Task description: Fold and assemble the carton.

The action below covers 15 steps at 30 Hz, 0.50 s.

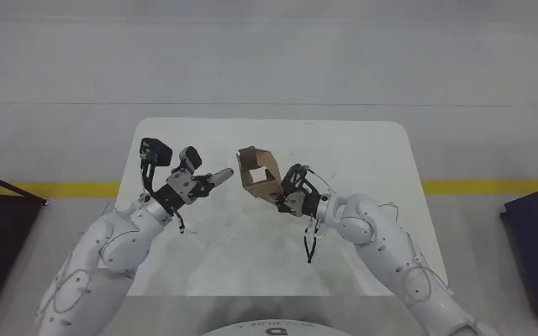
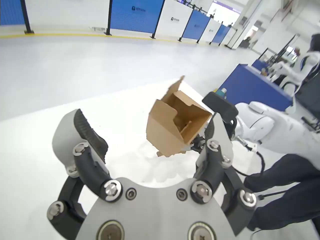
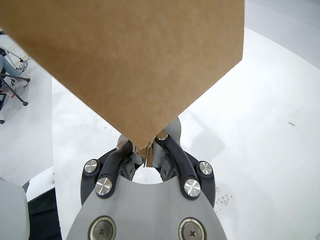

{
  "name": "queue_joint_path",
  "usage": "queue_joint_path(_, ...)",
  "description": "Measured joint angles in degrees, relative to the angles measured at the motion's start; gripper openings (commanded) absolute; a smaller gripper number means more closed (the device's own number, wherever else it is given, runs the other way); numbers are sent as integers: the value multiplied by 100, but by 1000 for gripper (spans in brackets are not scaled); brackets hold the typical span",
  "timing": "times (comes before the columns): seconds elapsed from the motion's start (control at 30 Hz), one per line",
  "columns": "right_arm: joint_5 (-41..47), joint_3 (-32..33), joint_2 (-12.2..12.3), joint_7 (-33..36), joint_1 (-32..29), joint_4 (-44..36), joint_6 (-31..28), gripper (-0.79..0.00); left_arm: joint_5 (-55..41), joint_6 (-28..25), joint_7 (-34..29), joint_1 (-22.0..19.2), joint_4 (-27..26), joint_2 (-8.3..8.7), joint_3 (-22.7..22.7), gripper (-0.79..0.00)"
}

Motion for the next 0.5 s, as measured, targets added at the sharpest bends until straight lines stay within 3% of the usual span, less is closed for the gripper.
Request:
queue_joint_path(0.23, -200, -24, -2, -165, -44, 13, -109, -785, -473, 19, -674, -393, 416, -22, 239, 0)
queue_joint_path(0.5, -383, -130, -21, -93, 11, 2, -177, -785, -497, 76, -917, -705, 650, -62, 546, 0)
